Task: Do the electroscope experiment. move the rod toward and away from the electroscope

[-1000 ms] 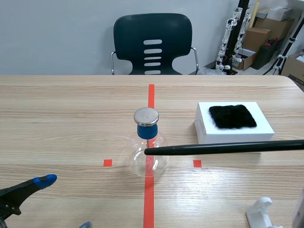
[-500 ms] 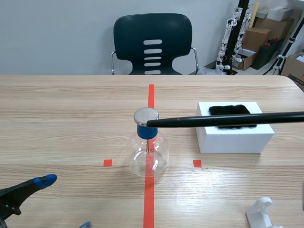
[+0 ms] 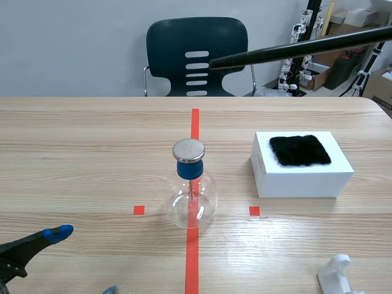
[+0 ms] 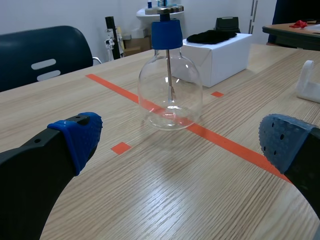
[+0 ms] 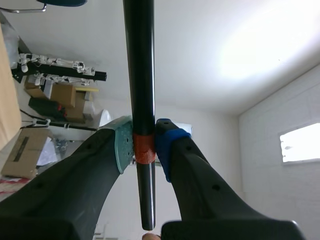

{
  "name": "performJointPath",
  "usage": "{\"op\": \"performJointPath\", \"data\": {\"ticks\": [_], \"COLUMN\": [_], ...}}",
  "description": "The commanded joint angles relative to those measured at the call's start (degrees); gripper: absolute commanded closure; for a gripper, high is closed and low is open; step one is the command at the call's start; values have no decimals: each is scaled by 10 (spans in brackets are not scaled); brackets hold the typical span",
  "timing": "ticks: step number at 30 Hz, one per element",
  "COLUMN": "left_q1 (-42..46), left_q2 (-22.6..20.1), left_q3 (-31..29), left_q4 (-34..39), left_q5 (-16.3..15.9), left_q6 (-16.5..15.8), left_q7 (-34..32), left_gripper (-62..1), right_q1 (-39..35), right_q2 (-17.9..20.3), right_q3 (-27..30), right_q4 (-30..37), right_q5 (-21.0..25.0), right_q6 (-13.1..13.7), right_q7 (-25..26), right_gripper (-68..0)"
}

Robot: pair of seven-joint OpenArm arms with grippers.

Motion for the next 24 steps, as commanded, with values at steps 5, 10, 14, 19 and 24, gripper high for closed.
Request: {"op": "performJointPath", "data": {"ticks": [5,10,14,19,24], "left_q1": [-3,-3,-3,-3,-3], "left_q2": [3,3,3,3,3], "left_q3": [-1,-1,-1,-1,-1], "left_q4": [3,3,3,3,3], "left_q5": [-3,-3,-3,-3,-3], "left_q6": [-1,-1,-1,-1,-1], "left_q7": [-9,-9,-9,-9,-9], "left_gripper": [-623,-623,-623,-623,-623], "right_q1": [66,128,168,196,229], "right_q2": [76,118,126,126,126], "right_q3": [-2,-40,-71,-98,-137], "right_q4": [-64,-111,-140,-154,-156], "right_q5": [24,24,24,22,-15], "right_q6": [-13,-26,-26,-26,-25], "right_q7": [-9,-30,-38,-41,-54], "right_gripper": [-11,-11,-11,-11,-10]}}
